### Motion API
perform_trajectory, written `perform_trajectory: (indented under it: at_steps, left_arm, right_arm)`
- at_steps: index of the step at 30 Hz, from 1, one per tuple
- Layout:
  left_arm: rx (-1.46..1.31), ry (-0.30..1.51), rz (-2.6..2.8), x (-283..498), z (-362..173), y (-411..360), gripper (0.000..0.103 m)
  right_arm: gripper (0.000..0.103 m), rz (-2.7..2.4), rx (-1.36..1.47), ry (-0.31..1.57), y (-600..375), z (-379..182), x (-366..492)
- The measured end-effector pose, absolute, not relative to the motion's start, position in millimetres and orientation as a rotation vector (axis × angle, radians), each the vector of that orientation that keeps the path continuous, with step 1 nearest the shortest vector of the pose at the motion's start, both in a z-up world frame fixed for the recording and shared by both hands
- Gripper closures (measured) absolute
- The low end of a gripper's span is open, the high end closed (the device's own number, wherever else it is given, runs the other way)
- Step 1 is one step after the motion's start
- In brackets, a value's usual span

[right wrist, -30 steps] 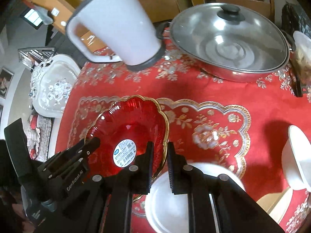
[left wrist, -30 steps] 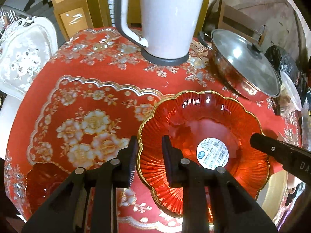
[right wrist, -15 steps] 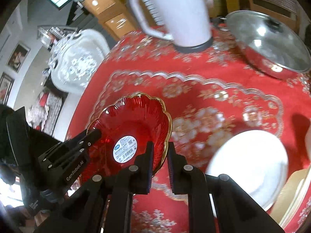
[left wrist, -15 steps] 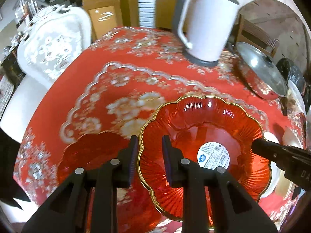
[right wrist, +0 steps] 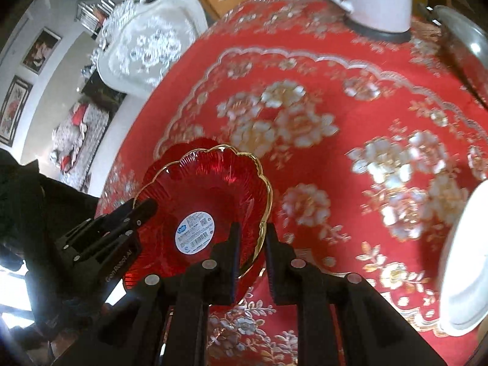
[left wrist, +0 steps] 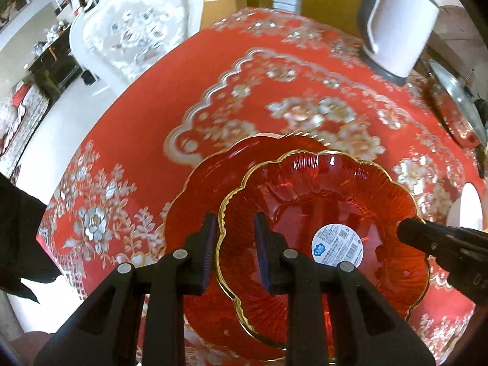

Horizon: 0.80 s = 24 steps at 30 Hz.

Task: Organize plates and bowls
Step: 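Carry the red plate with the left tool onto the red bowl and release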

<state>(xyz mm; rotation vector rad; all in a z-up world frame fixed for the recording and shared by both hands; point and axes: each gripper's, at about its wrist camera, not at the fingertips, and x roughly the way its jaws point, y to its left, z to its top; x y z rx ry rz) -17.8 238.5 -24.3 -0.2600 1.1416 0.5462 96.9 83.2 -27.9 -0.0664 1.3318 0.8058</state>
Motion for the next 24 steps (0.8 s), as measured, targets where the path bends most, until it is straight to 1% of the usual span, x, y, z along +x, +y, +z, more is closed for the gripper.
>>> perform_trajectory:
  at_steps: [9, 12, 14, 16, 17, 18, 19, 20, 21, 22, 23, 24]
  left_arm:
    - [-0.253, 1.193, 0.590, -27.0, -55.7, 256.1, 0.081]
    - [-0.261, 1.174, 0.581, -29.5, -57.0, 257.3, 0.080]
    - [-0.265, 1.174, 0.568, -29.5, -57.0, 258.2, 0.077]
    - [-0.274, 1.176, 0.547, -30.3, -55.2, 258.4, 0.072]
    - [-0.268, 1.176, 0.549, -31.3, -53.2, 258.0, 0.072]
    - [-0.253, 1.164, 0.559, -33.5, -49.5, 257.4, 0.071]
    - [-0.245, 1.153, 0.563, -34.8, -46.5, 257.0, 0.070]
    - [-0.241, 1.139, 0.564, -37.3, -42.3, 256.7, 0.068]
    - [-0.243, 1.131, 0.559, -38.9, -39.4, 256.8, 0.063]
    - [-0.236, 1.124, 0.571, -40.9, -35.7, 257.2, 0.048]
    - [-0.217, 1.117, 0.593, -42.8, -33.1, 257.5, 0.040]
    - [-0.197, 1.106, 0.612, -44.9, -29.6, 257.4, 0.035]
  right_arm:
    - [0.086, 0.790, -0.143, 1.383, 112.4, -61.4, 83.8]
    - [0.085, 0.781, -0.214, 1.365, 119.5, -64.8, 76.1]
    - [0.082, 0.781, -0.224, 1.366, 120.7, -66.0, 73.9]
    - [0.075, 0.798, -0.220, 1.374, 120.4, -64.2, 72.0]
    - [0.074, 0.807, -0.223, 1.369, 119.4, -61.8, 70.1]
    - [0.070, 0.811, -0.227, 1.361, 118.3, -59.0, 68.5]
    - [0.063, 0.816, -0.228, 1.352, 116.8, -55.1, 66.2]
    - [0.055, 0.814, -0.231, 1.348, 115.3, -52.8, 65.1]
    - [0.051, 0.808, -0.237, 1.339, 113.4, -49.0, 64.0]
    - [0.049, 0.821, -0.227, 1.331, 111.5, -44.9, 62.5]
    - [0.049, 0.825, -0.221, 1.326, 108.3, -41.9, 61.4]
    - [0.048, 0.831, -0.215, 1.319, 105.2, -38.0, 59.8]
